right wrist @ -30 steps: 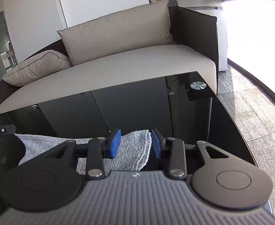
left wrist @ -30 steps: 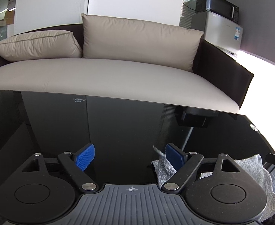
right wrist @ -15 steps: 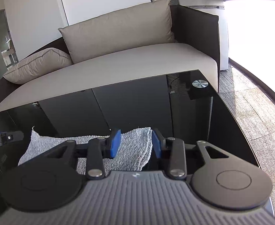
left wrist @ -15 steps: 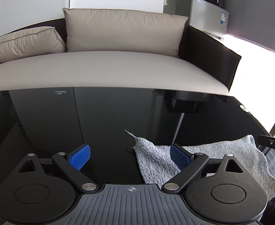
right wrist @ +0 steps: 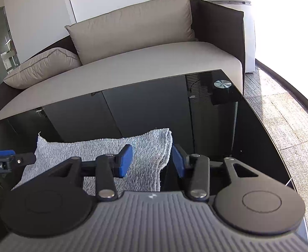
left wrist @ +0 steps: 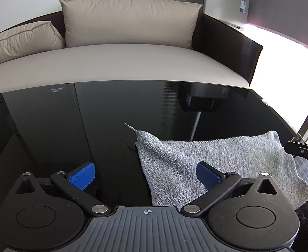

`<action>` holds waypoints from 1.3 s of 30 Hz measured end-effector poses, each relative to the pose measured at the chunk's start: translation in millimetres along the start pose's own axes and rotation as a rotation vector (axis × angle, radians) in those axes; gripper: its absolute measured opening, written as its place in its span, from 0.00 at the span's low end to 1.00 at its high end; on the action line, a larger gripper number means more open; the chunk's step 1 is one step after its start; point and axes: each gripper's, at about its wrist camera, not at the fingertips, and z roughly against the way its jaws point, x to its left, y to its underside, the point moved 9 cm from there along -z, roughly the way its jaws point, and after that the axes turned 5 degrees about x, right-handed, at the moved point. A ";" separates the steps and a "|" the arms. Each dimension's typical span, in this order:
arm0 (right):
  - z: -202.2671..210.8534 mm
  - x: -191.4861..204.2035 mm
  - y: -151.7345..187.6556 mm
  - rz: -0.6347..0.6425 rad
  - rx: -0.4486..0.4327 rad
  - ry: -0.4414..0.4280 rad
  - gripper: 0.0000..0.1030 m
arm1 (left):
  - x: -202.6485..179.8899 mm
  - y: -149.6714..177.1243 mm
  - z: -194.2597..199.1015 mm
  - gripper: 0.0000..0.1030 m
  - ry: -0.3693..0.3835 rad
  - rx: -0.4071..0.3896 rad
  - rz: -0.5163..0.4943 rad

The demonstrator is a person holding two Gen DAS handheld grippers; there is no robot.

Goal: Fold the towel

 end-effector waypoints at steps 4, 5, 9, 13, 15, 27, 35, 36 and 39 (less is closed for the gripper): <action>10.3 -1.0 5.9 -0.015 -0.001 0.003 0.51 | -2.6 10.8 9.2 0.99 0.027 0.010 -0.001; 12.9 -1.4 7.4 -0.020 -0.002 0.003 0.52 | -3.6 13.7 11.8 0.99 0.033 0.012 -0.004; 23.7 -4.3 13.4 -0.050 -0.003 0.011 0.55 | -12.3 22.7 20.6 0.99 0.042 0.014 -0.030; 33.8 -4.3 22.9 -0.087 0.007 0.010 0.57 | -17.8 28.9 28.5 0.99 0.046 0.012 -0.045; 38.2 -3.8 26.6 -0.096 0.011 0.010 0.57 | -17.9 31.7 30.9 0.99 0.049 0.014 -0.041; 59.1 -3.4 48.7 -0.193 0.039 -0.020 0.57 | -17.1 43.7 40.6 0.99 0.056 0.019 -0.025; 64.7 -5.3 58.0 -0.251 0.054 -0.019 0.55 | -14.1 44.6 41.2 0.99 0.059 0.026 -0.021; 64.6 -5.5 58.5 -0.256 0.057 -0.016 0.55 | -13.6 44.6 41.1 0.99 0.057 0.026 -0.022; 64.4 -4.9 59.5 -0.266 0.062 -0.017 0.54 | -12.7 44.3 40.6 0.99 0.058 0.029 -0.022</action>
